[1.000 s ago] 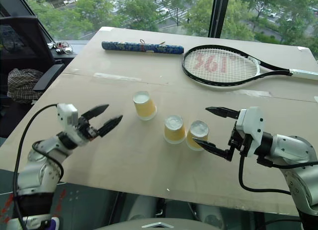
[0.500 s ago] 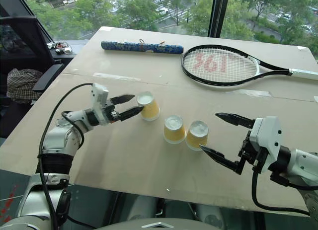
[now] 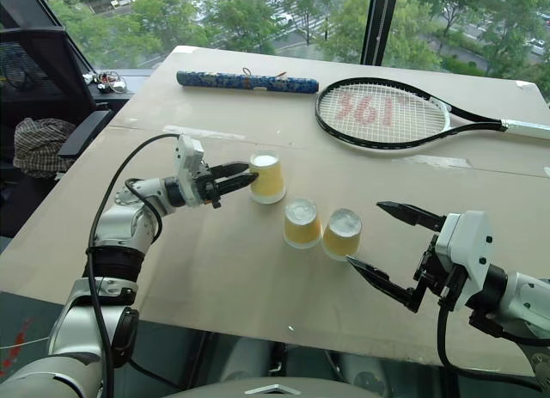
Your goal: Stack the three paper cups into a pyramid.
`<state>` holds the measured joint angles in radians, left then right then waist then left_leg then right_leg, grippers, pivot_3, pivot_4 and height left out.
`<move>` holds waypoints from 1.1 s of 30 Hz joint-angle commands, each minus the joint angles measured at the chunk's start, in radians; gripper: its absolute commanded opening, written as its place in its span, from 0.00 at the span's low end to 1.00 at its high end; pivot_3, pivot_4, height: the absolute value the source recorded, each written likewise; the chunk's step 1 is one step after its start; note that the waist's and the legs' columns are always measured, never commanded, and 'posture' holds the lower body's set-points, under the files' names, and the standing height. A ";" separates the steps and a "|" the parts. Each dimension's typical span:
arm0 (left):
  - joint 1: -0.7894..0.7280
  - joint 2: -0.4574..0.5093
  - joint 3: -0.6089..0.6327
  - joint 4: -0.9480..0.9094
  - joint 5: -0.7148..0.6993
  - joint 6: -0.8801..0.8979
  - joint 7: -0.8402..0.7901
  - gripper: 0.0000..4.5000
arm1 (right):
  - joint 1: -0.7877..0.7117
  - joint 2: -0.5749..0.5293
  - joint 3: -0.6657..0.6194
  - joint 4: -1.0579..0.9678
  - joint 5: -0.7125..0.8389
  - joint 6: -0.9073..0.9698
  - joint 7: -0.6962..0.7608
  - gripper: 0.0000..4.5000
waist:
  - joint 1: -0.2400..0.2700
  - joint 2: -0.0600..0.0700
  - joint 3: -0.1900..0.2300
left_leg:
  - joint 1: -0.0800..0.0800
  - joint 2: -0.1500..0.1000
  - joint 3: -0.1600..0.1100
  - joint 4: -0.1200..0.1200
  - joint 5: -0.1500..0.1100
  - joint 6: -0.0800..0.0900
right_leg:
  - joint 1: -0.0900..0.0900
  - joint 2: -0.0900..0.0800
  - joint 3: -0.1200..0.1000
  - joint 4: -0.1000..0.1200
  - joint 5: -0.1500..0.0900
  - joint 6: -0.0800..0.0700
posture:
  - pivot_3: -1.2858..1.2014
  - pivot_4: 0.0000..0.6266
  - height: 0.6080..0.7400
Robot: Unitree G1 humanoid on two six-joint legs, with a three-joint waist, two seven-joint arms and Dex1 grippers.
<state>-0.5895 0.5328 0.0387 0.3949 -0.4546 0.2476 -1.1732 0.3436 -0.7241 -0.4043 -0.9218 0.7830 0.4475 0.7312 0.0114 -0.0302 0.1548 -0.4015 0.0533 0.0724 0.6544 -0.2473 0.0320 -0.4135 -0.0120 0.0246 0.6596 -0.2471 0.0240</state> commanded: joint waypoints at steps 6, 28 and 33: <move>-0.093 0.005 -0.026 -0.414 -0.241 0.329 -0.066 0.46 | 0.148 0.026 -0.152 0.023 -0.003 -0.082 0.077 1.00 | 0.000 0.001 -0.001 | 0.000 0.000 -0.001 0.002 0.000 0.000 | 0.002 0.000 -0.001 0.000 0.000 0.000 | 0.52 0.24 1.00; 0.036 0.041 0.034 -0.102 0.064 -0.013 0.105 0.99 | 0.121 0.055 -0.022 0.072 -0.096 -0.140 0.077 1.00 | -0.006 0.001 0.000 | 0.002 0.000 -0.001 0.003 0.000 0.000 | 0.003 0.000 0.000 0.002 0.000 0.000 | 0.52 0.24 1.00; -0.016 0.007 0.000 0.007 0.105 -0.051 0.084 0.99 | 0.128 0.063 -0.018 0.069 -0.110 -0.151 0.073 1.00 | 0.003 0.001 0.000 | 0.002 0.000 -0.001 0.003 0.000 0.000 | 0.003 0.001 0.000 0.002 0.000 0.000 | 0.52 0.24 1.00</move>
<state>-0.5749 0.5499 0.0462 0.3851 -0.3574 0.2285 -1.0735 0.4681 -0.6656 -0.4085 -0.8396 0.6742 0.3197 0.8040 0.0144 -0.0296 0.1544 -0.3995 0.0532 0.0716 0.6572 -0.2472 0.0320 -0.4108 -0.0113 0.0244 0.6613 -0.2475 0.0244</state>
